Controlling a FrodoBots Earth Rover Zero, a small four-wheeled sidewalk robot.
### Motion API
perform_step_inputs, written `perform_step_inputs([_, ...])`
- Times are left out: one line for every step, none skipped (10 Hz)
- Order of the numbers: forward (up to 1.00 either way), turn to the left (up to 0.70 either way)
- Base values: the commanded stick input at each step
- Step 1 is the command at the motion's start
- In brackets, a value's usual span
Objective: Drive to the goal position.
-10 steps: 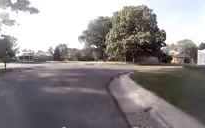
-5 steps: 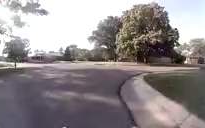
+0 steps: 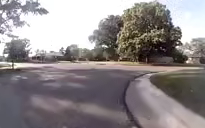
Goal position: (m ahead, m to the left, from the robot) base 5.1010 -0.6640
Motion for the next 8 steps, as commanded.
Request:
perform_step_inputs([0.85, 0.00])
perform_step_inputs([0.85, 0.00])
perform_step_inputs([0.85, 0.00])
perform_step_inputs([0.85, 0.00])
perform_step_inputs([0.85, 0.00])
perform_step_inputs([0.85, 0.00])
perform_step_inputs([0.85, 0.00])
perform_step_inputs([0.85, 0.00])
